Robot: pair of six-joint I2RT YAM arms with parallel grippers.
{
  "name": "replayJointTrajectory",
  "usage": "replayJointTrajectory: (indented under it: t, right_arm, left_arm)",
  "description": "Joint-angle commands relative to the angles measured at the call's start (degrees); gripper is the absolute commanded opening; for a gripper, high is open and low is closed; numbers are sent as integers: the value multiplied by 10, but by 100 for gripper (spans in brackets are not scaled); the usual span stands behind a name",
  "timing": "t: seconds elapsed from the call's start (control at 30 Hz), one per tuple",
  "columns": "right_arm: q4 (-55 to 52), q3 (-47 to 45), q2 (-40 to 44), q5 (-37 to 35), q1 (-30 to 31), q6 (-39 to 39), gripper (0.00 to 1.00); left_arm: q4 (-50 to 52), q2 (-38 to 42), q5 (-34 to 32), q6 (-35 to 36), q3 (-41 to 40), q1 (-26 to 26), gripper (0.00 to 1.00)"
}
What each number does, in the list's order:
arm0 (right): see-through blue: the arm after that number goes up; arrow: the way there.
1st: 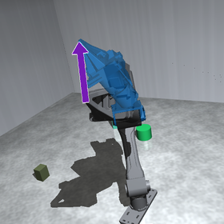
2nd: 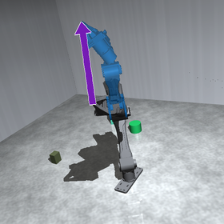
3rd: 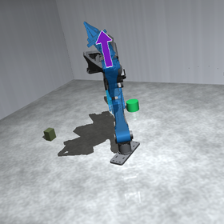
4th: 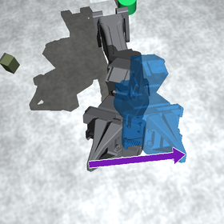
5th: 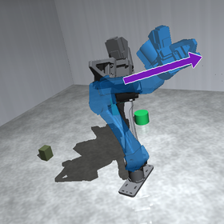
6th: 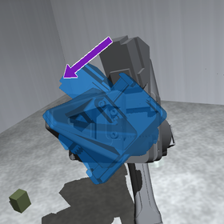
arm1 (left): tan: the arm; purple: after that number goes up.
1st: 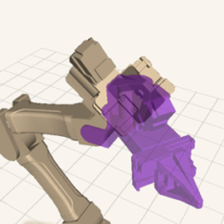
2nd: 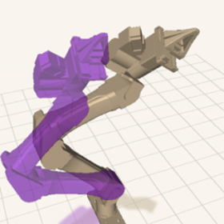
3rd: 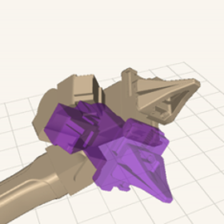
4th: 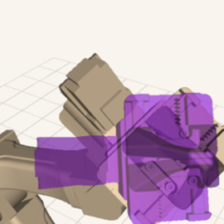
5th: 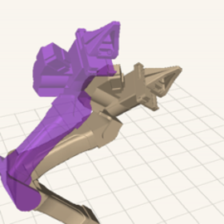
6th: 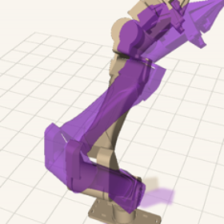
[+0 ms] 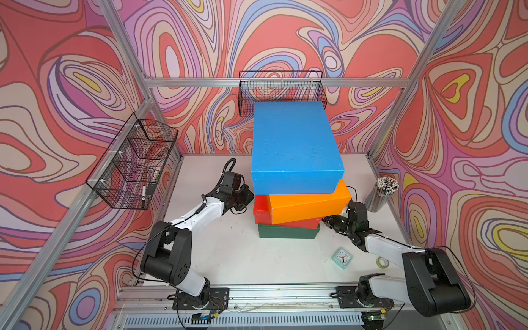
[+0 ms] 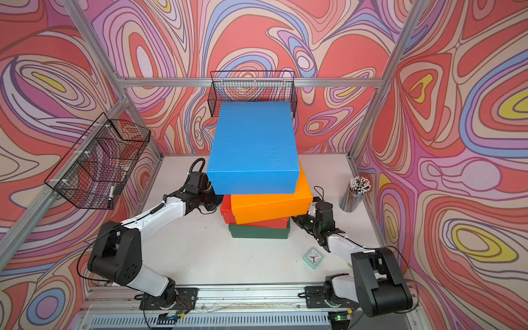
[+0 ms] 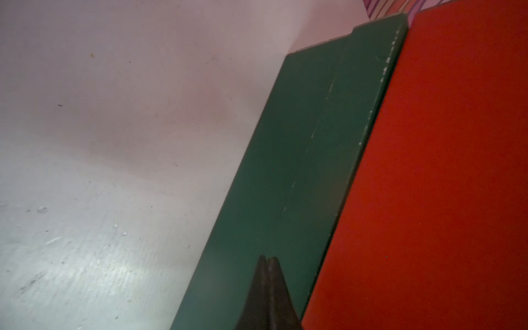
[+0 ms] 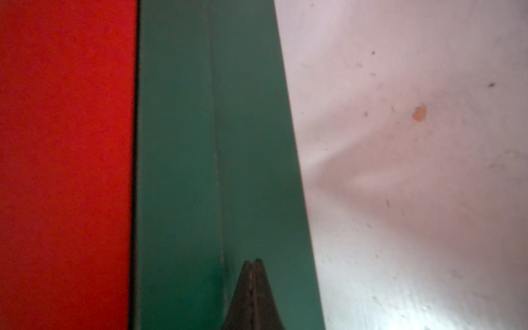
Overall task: Stack the shoeboxes
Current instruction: Move the shoeboxes to the center of the board.
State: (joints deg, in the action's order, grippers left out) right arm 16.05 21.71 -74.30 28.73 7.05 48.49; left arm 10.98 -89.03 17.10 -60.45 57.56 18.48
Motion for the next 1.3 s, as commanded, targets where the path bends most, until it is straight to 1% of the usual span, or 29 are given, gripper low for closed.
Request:
replayJointTrajectory:
  t: [0.0, 0.07, 0.17, 0.23, 0.3, 0.37, 0.53, 0.67, 0.7, 0.97, 1.13, 1.23, 1.27]
  right_arm:
    - [-42, 47, -7, -26, -9, -34, 0]
    - [-68, 83, -22, -21, -29, -54, 0]
    - [-75, 135, -74, 7, -64, -68, 0]
    - [-81, 176, -123, 16, -67, -78, 0]
    - [-76, 207, -168, 35, -64, -68, 0]
    - [-71, 230, -207, 38, -46, -53, 0]
    - [-67, 270, -260, -2, 37, -56, 0]
    - [-22, 259, -269, 3, 53, -22, 0]
    - [-16, 257, -286, 5, 56, -16, 0]
    - [-9, 260, -291, -20, 112, 3, 0]
    - [-12, 246, -281, -30, 118, 3, 0]
    - [-24, 240, -276, -35, 118, -3, 0]
    - [-35, 240, -260, -41, 117, -7, 0]
  left_arm:
    - [-8, 7, -5, 13, -3, -17, 3]
    - [-24, -4, 10, 16, -2, -31, 2]
    - [-50, -27, 39, 13, 4, -46, 1]
    - [-60, -44, 48, 11, 12, -47, 1]
    - [-79, -63, 62, 3, 16, -47, 1]
    - [-101, -83, 81, -9, 18, -47, 0]
    - [-143, -116, 113, -32, 10, -47, 0]
    - [-152, -105, 111, -32, -8, -47, 0]
    - [-148, -101, 109, -29, -11, -47, 0]
    - [-127, -57, 89, -18, -64, -47, 0]
    - [-131, -17, 77, -21, -112, -47, 0]
    - [-111, 1, 65, -10, -121, -49, 0]
    - [-105, 6, 64, -7, -121, -51, 0]
